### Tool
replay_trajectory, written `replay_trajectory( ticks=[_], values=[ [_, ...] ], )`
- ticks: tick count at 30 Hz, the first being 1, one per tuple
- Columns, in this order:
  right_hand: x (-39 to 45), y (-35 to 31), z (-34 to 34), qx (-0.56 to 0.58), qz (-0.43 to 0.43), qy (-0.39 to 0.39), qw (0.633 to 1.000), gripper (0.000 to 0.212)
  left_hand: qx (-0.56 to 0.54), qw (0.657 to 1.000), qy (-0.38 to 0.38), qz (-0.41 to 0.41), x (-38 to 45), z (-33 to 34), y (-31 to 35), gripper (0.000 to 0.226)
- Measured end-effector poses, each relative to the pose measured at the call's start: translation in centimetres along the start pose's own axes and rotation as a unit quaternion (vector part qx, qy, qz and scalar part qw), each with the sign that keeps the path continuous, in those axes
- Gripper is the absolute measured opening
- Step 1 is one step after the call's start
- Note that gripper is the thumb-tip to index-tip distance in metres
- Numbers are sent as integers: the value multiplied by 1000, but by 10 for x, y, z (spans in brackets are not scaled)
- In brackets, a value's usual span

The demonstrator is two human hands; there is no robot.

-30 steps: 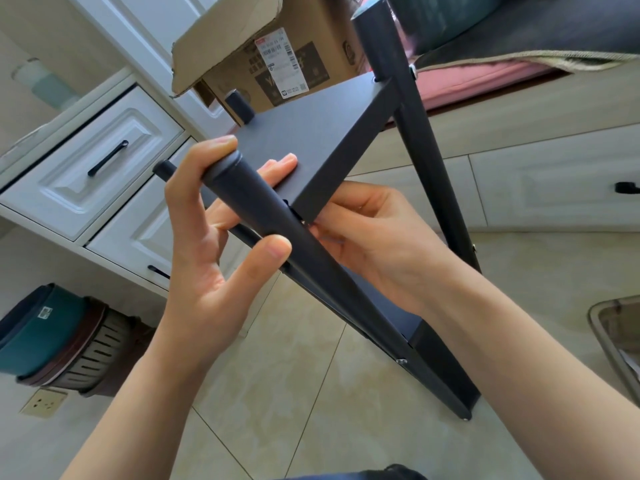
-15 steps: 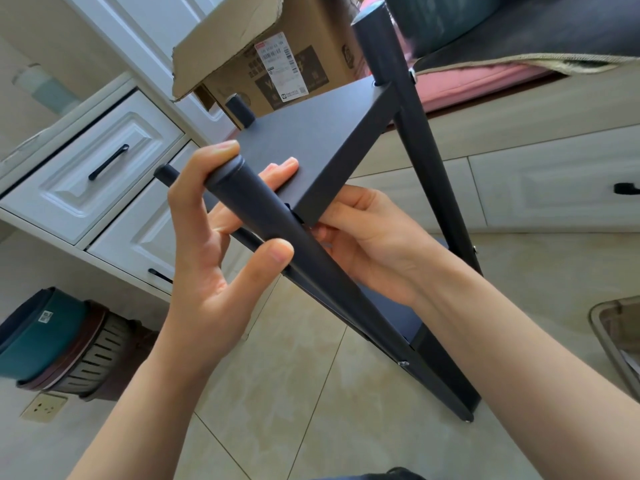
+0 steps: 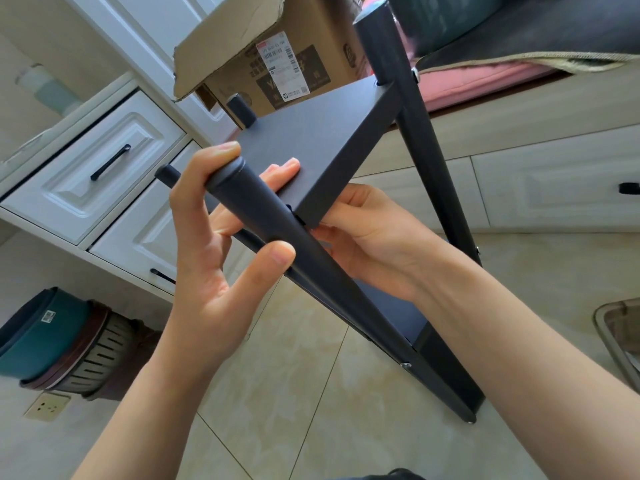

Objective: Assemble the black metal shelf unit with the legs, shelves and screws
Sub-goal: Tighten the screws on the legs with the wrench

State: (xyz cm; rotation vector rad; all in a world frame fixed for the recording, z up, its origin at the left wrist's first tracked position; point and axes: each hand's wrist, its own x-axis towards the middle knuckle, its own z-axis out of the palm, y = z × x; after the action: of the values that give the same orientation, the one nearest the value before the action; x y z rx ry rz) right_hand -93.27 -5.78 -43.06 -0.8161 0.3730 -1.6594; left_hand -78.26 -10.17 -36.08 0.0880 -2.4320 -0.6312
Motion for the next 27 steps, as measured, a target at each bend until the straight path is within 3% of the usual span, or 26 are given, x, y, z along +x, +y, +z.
replay_trajectory(
  ticks=[10,17,27],
  values=[
    [3,-2,-5,12,65,-62,996,14,-12,1000,0,-21,0,2,3,56],
    [4,-2,-1,30,105,-53,993,13,-4,1000,3,-16,0,1,2,57],
    [7,2,-12,30,100,-72,992,16,-8,1000,1,-9,-1,1,1,56]
  ],
)
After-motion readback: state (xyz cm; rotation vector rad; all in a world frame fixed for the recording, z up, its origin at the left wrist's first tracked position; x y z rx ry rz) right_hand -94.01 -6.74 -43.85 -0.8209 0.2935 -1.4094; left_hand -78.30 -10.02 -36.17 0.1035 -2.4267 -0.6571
